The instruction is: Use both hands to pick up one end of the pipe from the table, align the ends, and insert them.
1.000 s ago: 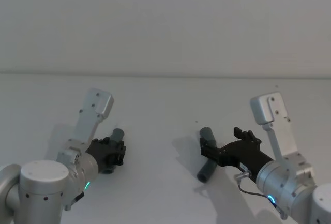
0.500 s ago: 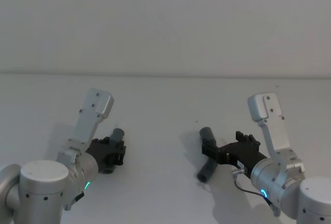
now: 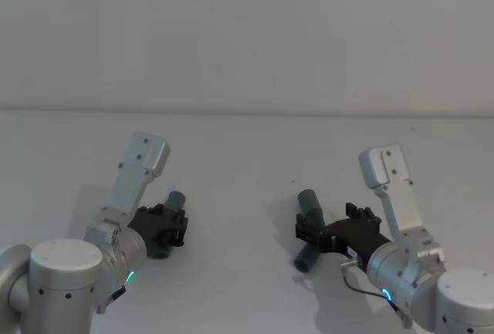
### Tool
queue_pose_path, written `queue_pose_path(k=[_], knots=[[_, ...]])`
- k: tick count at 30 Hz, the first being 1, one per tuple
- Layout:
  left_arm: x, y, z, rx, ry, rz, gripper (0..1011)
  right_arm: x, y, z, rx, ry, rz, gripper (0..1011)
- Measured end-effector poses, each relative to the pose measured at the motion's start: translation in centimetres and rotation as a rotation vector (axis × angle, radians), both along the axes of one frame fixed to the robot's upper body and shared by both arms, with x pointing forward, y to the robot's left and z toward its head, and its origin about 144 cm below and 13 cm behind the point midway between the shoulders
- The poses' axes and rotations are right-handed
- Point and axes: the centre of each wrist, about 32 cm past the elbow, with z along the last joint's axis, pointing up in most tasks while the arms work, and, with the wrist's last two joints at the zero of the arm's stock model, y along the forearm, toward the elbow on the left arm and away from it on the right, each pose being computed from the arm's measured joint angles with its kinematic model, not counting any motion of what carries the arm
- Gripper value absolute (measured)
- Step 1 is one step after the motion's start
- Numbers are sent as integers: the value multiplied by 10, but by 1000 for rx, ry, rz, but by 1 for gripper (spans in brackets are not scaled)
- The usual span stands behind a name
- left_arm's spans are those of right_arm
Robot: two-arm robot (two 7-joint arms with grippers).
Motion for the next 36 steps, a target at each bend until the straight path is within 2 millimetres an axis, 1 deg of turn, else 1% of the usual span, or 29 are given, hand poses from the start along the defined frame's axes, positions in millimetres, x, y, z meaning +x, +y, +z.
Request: queue_pose_path(k=[31,33,34,36], knots=[[0,0,0,0,0,0,348,-3,9,-2,-21,43,0,1002],[0,0,0,0,0,0,348,-3,9,-2,-22,44,1,992],[0,0,0,0,0,0,348,-3,10,-2,-22,45,2,963],[0,0,0,0,0,0,348,-3,10,-2,-22,47,2,946]])
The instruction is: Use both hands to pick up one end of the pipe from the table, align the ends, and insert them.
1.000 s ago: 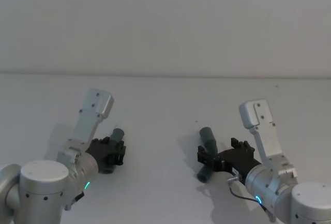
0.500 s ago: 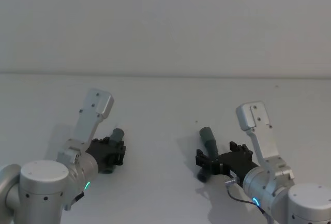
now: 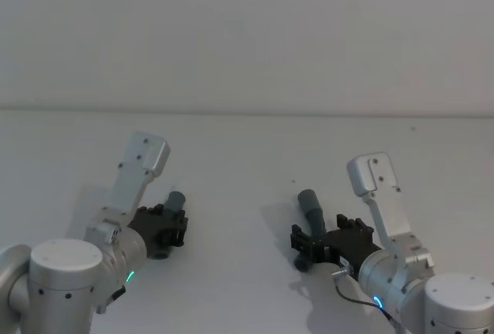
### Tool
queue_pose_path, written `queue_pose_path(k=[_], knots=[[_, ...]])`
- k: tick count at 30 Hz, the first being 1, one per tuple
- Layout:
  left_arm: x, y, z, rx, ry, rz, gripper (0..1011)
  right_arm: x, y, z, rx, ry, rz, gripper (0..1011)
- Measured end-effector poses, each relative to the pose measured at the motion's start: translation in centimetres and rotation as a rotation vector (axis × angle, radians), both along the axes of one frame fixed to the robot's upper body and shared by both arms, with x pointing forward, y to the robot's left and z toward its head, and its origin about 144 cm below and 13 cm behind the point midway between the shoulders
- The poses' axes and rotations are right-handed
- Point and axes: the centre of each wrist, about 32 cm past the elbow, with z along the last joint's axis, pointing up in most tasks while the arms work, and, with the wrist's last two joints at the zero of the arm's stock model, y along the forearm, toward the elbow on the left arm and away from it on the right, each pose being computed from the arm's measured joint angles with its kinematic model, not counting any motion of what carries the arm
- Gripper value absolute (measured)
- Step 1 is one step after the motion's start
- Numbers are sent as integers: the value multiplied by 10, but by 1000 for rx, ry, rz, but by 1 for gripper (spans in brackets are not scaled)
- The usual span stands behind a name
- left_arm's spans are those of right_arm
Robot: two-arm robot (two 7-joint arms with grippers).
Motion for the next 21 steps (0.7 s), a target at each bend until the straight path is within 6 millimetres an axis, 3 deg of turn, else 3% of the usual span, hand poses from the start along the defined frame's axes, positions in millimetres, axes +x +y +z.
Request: queue_pose_path(k=[17,21], knots=[[0,0,0,0,0,0,348,0,1,0,-2,6,3,424],[0,0,0,0,0,0,348,0,2,0,-2,7,4,259]])
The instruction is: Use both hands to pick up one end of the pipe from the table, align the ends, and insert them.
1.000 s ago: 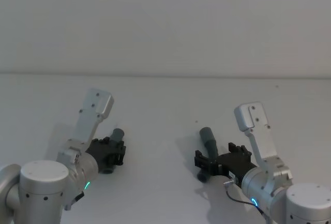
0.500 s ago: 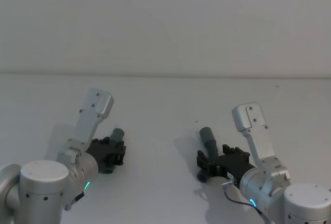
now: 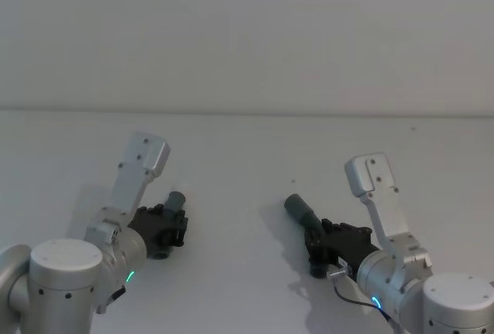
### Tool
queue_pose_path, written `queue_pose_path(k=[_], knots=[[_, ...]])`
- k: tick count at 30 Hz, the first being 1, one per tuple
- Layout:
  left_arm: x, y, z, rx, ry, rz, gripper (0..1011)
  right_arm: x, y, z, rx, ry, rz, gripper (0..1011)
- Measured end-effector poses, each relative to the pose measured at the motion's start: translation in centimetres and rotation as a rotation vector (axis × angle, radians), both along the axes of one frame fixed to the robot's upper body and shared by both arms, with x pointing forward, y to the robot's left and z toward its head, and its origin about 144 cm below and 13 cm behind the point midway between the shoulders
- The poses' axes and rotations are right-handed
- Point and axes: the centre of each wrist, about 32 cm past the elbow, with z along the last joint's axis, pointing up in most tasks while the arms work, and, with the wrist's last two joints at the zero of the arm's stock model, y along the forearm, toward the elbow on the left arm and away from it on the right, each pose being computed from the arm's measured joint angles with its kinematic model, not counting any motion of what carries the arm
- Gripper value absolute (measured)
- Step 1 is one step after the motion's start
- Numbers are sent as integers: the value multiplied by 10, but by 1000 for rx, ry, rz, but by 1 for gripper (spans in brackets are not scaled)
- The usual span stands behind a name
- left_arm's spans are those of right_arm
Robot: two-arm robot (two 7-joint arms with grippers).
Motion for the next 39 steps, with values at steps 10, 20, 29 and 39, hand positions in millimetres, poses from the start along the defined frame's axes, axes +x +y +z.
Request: queue_pose_path(k=[10,20,29,39], knots=[[0,0,0,0,0,0,348,0,0,0,0,0,1,113],[0,0,0,0,0,0,348,0,0,0,0,1,1,105],[0,0,0,0,0,0,348,0,0,0,0,1,0,95],[0,0,0,0,0,0,348,0,0,0,0,1,0,95]])
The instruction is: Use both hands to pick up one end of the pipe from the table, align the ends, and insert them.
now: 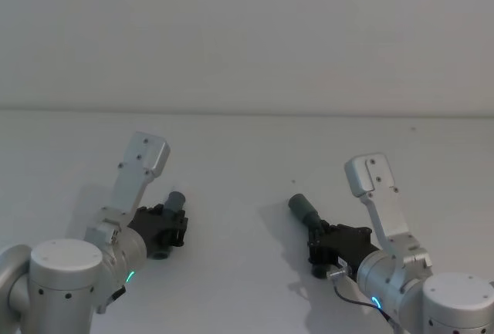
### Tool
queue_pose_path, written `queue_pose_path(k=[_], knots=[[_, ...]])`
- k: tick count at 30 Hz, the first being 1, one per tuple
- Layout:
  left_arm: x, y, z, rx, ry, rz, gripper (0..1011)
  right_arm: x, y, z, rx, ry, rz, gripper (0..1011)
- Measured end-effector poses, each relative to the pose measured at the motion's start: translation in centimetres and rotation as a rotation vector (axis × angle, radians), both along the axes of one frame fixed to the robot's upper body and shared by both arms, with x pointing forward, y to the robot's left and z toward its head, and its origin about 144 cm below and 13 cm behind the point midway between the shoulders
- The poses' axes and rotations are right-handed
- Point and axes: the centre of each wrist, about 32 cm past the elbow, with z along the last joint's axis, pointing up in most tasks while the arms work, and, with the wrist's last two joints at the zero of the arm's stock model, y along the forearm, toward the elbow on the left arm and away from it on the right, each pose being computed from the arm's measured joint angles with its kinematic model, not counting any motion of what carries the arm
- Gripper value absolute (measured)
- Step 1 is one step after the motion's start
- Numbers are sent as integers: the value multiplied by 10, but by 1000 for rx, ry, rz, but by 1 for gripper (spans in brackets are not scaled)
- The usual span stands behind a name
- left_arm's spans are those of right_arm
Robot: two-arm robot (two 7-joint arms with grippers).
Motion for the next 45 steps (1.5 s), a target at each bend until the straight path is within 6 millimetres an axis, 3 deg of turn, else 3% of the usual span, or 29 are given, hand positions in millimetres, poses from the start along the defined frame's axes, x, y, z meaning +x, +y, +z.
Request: queue_pose_path(k=[14,20,45], knots=[[0,0,0,0,0,0,348,-2,-7,0,10,-74,24,95],[0,0,0,0,0,0,348,-6,-19,4,20,-163,61,88],[0,1,0,1,-1,-7,348,-5,-96,9,-3,-437,348,86]])
